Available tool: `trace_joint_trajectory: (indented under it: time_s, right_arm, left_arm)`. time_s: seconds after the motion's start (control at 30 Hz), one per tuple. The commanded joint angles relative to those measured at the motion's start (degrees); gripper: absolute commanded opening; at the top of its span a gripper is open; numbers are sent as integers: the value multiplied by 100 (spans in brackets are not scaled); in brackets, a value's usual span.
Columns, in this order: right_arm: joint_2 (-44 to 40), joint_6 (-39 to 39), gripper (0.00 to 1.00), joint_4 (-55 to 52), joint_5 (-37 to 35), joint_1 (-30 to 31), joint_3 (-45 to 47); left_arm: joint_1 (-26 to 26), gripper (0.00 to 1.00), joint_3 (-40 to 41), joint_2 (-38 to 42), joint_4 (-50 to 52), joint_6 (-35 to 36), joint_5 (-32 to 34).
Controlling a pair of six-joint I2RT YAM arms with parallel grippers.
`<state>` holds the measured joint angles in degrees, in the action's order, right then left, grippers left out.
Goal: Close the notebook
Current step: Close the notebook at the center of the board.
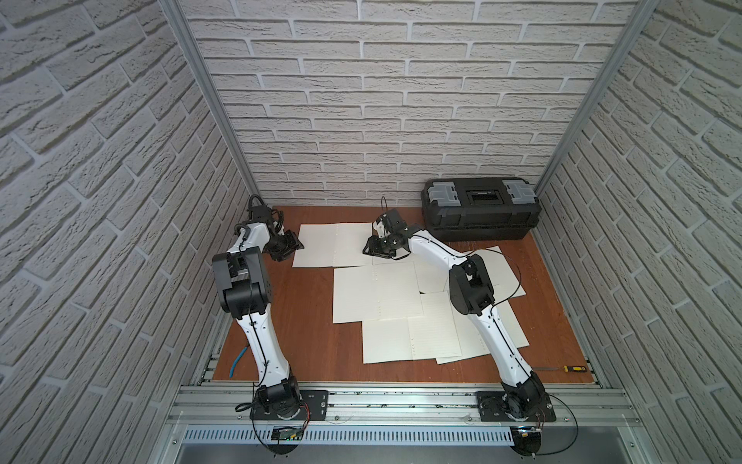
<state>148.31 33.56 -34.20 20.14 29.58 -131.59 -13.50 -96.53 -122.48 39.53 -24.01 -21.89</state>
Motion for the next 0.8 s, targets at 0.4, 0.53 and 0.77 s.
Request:
trace_joint_trajectory:
  time_s: [0.4, 0.53, 0.77]
  right_arm:
    - [-44, -157, 52, -193, -39, -40, -104]
    - [-21, -150, 51, -165, 29, -37, -105]
    - [5, -106, 50, -27, 201, -23, -104]
  left_arm:
    - [72, 58, -7, -237, 261, 276, 347]
    - [115, 58, -48, -281, 324, 317, 437]
    - [207, 58, -143, -382, 446, 389, 572]
